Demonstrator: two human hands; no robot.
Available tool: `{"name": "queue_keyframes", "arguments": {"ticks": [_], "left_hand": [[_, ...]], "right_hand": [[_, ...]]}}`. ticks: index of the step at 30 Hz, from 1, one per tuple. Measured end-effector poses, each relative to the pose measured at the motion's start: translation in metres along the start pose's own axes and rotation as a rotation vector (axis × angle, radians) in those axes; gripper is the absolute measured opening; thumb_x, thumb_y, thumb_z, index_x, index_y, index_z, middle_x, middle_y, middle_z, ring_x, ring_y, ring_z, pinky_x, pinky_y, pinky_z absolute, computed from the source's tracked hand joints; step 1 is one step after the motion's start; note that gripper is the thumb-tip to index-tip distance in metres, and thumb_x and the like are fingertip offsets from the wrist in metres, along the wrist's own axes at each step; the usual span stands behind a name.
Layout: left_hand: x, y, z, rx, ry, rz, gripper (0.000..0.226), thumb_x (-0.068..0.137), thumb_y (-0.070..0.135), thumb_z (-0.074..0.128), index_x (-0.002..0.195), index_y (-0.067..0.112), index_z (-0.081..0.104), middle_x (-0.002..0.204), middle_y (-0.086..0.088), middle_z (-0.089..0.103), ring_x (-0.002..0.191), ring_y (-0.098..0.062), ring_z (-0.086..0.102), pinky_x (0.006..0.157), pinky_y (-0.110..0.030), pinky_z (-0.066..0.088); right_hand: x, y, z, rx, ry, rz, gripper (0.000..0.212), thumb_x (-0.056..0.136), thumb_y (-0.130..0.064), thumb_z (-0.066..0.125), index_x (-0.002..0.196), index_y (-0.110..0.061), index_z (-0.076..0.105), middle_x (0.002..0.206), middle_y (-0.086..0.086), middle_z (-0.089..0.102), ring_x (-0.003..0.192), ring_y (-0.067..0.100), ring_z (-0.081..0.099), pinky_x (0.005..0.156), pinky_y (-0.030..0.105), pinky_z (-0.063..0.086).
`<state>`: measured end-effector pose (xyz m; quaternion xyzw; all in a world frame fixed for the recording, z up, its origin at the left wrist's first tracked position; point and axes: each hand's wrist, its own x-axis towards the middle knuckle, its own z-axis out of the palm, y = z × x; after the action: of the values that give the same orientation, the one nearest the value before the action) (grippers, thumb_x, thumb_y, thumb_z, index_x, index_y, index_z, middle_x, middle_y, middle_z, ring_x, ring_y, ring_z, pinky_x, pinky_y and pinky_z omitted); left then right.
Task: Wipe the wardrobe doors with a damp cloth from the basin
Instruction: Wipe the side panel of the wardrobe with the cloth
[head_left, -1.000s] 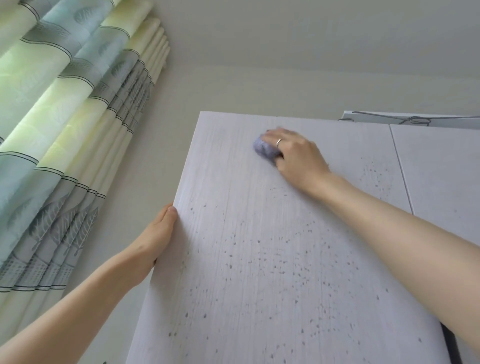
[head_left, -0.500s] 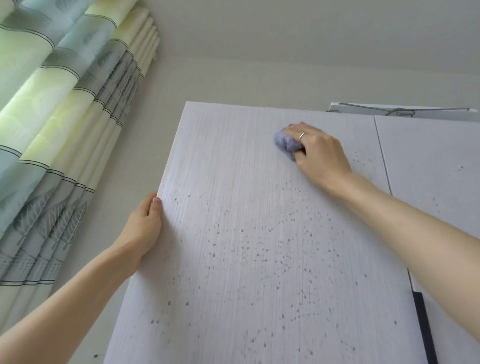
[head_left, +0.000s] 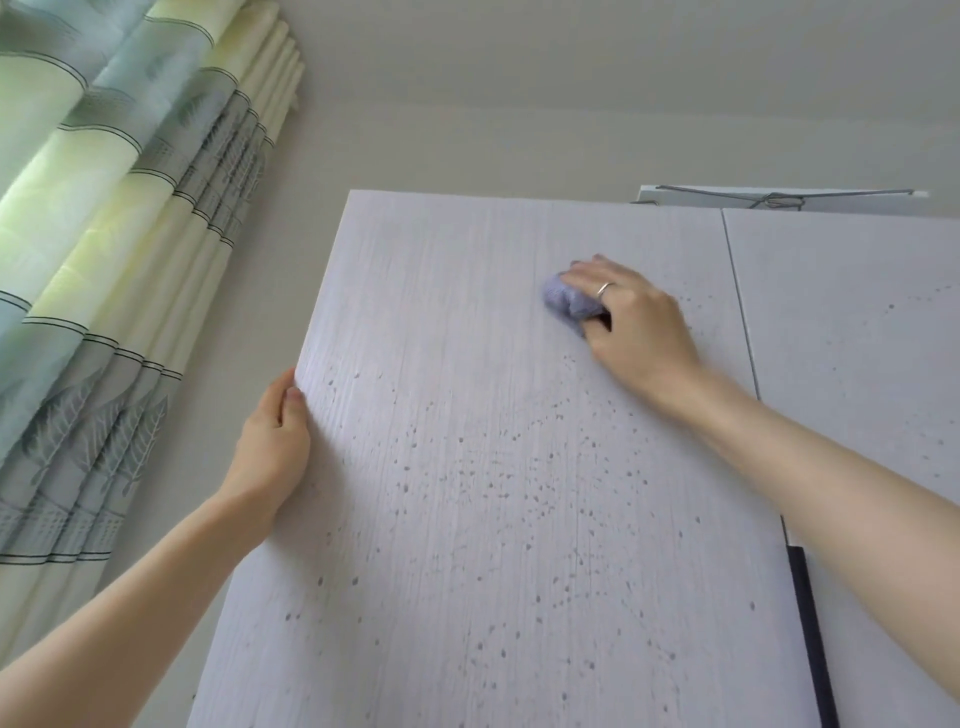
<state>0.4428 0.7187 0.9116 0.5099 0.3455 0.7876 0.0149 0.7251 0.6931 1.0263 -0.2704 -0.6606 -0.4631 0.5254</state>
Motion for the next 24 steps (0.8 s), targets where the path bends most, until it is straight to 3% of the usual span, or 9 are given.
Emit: {"name": "queue_keyframes", "arguments": {"ticks": [4, 12, 15, 19, 24], "left_hand": [[0.002, -0.001, 0.002, 0.019, 0.005, -0.007, 0.041, 0.103, 0.025, 0.027, 0.142, 0.022, 0.038, 0.142, 0.000, 0.043, 0.131, -0.019, 0.036, 0.095, -0.023, 0.022], [0.003, -0.001, 0.003, 0.035, 0.008, 0.002, 0.039, 0.103, 0.023, 0.028, 0.140, 0.022, 0.041, 0.139, -0.002, 0.045, 0.129, -0.021, 0.038, 0.094, -0.026, 0.025], [0.004, 0.000, 0.003, 0.050, 0.019, -0.008, 0.039, 0.103, 0.023, 0.027, 0.140, 0.022, 0.040, 0.139, -0.004, 0.045, 0.128, -0.024, 0.039, 0.093, -0.027, 0.026], [0.002, 0.000, 0.004, 0.083, 0.018, -0.032, 0.040, 0.103, 0.024, 0.027, 0.142, 0.023, 0.039, 0.142, -0.007, 0.044, 0.130, -0.029, 0.038, 0.102, -0.034, 0.028], [0.001, 0.000, 0.006, 0.097, 0.038, -0.037, 0.040, 0.103, 0.025, 0.027, 0.141, 0.025, 0.038, 0.142, -0.006, 0.044, 0.129, -0.030, 0.039, 0.104, -0.040, 0.029]], "right_hand": [[-0.035, 0.005, -0.018, 0.030, -0.235, -0.295, 0.048, 0.078, 0.001, 0.053, 0.122, -0.016, 0.063, 0.132, 0.000, 0.056, 0.129, 0.016, 0.044, 0.105, 0.030, 0.035], [0.032, 0.052, -0.038, -0.133, -0.025, 0.107, 0.048, 0.083, 0.002, 0.047, 0.126, -0.016, 0.057, 0.137, 0.002, 0.051, 0.127, 0.022, 0.044, 0.100, 0.029, 0.034], [-0.003, 0.038, -0.032, -0.130, 0.000, 0.029, 0.045, 0.084, -0.005, 0.053, 0.126, -0.021, 0.059, 0.136, -0.002, 0.052, 0.131, 0.016, 0.042, 0.100, 0.032, 0.038], [-0.055, 0.038, -0.038, -0.089, -0.147, -0.234, 0.047, 0.075, 0.001, 0.063, 0.118, -0.017, 0.065, 0.128, -0.002, 0.059, 0.125, 0.015, 0.050, 0.099, 0.032, 0.043], [0.004, 0.078, -0.060, -0.149, -0.025, 0.092, 0.047, 0.082, 0.001, 0.051, 0.124, -0.018, 0.060, 0.137, -0.001, 0.051, 0.128, 0.019, 0.045, 0.100, 0.031, 0.037]]}}
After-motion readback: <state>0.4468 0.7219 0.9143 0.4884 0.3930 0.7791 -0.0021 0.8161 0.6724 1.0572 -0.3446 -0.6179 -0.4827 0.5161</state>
